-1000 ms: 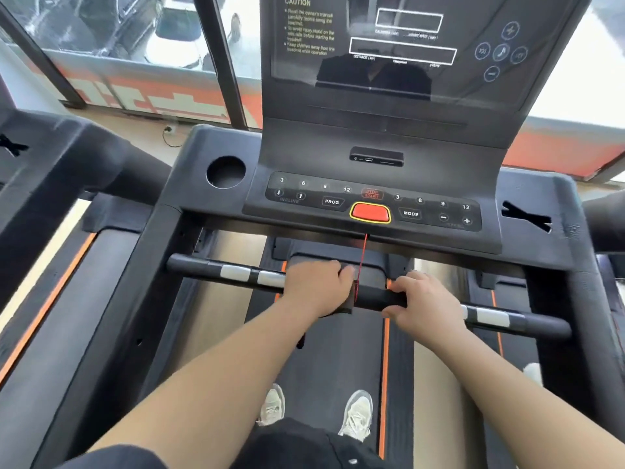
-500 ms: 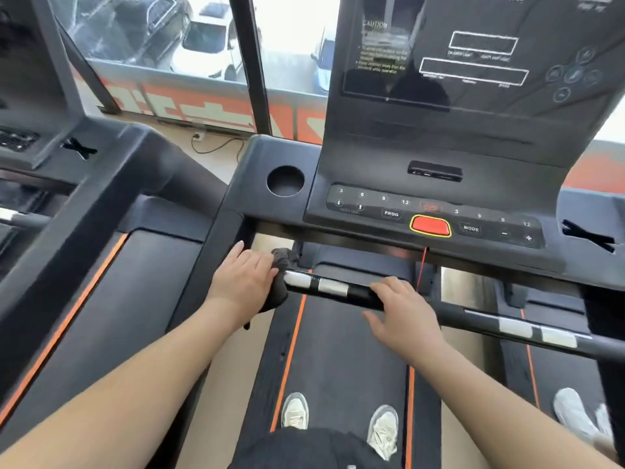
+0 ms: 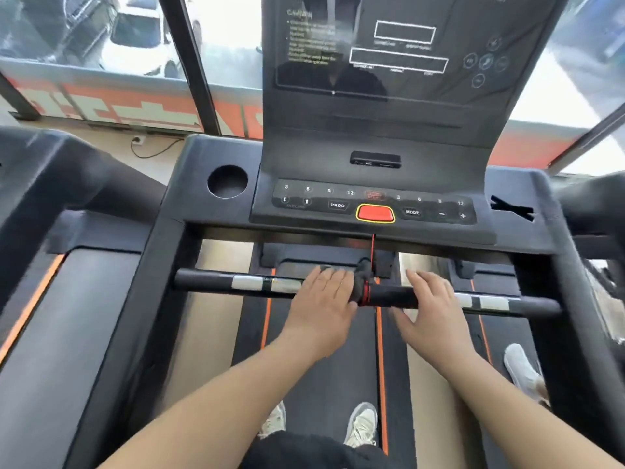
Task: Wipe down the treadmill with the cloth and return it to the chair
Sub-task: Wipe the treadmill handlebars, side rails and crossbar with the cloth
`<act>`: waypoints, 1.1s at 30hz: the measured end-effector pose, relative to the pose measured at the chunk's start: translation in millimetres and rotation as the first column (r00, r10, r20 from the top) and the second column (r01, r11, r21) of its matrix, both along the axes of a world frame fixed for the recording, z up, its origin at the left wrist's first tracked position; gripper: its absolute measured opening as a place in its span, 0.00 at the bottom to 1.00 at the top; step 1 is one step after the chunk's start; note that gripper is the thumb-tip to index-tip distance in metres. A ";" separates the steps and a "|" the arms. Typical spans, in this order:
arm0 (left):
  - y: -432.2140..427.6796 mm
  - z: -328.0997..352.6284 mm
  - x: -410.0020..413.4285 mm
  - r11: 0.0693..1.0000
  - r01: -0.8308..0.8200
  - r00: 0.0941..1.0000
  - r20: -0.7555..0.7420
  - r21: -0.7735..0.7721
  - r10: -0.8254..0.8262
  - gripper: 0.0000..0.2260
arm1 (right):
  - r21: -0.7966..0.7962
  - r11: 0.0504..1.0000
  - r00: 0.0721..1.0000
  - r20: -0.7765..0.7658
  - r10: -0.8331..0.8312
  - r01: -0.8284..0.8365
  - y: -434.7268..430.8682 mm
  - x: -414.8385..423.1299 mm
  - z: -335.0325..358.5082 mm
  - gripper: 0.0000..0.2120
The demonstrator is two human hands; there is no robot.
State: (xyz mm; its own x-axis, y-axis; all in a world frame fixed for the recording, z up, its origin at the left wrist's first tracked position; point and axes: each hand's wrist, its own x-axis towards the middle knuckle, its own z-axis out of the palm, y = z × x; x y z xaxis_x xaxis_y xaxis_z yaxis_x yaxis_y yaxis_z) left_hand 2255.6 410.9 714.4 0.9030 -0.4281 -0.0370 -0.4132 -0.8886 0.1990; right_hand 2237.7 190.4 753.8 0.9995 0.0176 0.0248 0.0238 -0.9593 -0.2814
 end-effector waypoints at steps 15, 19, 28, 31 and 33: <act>-117.5 60.3 -11.0 0.776 -0.385 0.868 0.090 -0.500 0.488 0.17 | -0.104 0.989 0.988 -0.119 0.095 -0.107 -158.3 14.8 -3.7 0.27; -173.8 15.7 -29.7 0.974 -0.226 0.974 -0.038 -0.030 0.225 0.28 | -0.075 0.991 0.988 -0.118 0.104 -0.113 -168.3 15.4 -3.9 0.22; -177.6 28.4 31.5 0.962 -0.181 0.967 -0.142 0.206 0.213 0.17 | -0.116 0.991 0.992 -0.106 0.062 -0.074 -198.6 19.1 -4.5 0.21; -190.7 31.7 61.3 0.942 -0.303 0.885 -0.324 0.146 0.335 0.23 | -0.081 0.995 0.988 -0.152 0.041 -0.053 -194.3 24.8 -1.4 0.21; -193.9 24.7 46.5 0.951 -0.264 0.935 -0.199 0.162 0.293 0.23 | -0.088 0.995 0.986 -0.160 0.036 -0.050 -195.0 26.3 -1.4 0.21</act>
State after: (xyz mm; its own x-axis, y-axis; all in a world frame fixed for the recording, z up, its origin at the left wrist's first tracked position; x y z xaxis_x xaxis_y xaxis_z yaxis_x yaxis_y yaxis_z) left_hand 2302.1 217.0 739.1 0.9486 -0.1390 -0.2844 -0.1052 -0.9858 0.1308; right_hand 2264.0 -4.7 752.4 0.9889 0.0554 -0.1375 0.0276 -0.9801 -0.1964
